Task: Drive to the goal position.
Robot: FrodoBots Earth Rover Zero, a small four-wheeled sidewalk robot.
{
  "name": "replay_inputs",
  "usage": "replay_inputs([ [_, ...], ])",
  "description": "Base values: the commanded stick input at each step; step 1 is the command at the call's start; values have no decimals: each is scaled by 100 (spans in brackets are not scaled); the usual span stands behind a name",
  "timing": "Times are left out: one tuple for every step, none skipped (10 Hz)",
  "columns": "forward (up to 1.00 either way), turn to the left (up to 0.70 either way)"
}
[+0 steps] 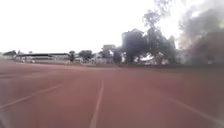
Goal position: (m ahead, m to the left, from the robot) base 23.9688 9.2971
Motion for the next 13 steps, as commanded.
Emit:
replay_inputs([
  [70,0],
  [70,0],
  [70,0],
  [70,0],
  [70,0],
  [70,0],
  [70,0],
  [70,0],
  [70,0],
  [70,0],
  [70,0],
  [70,0],
  [70,0],
])
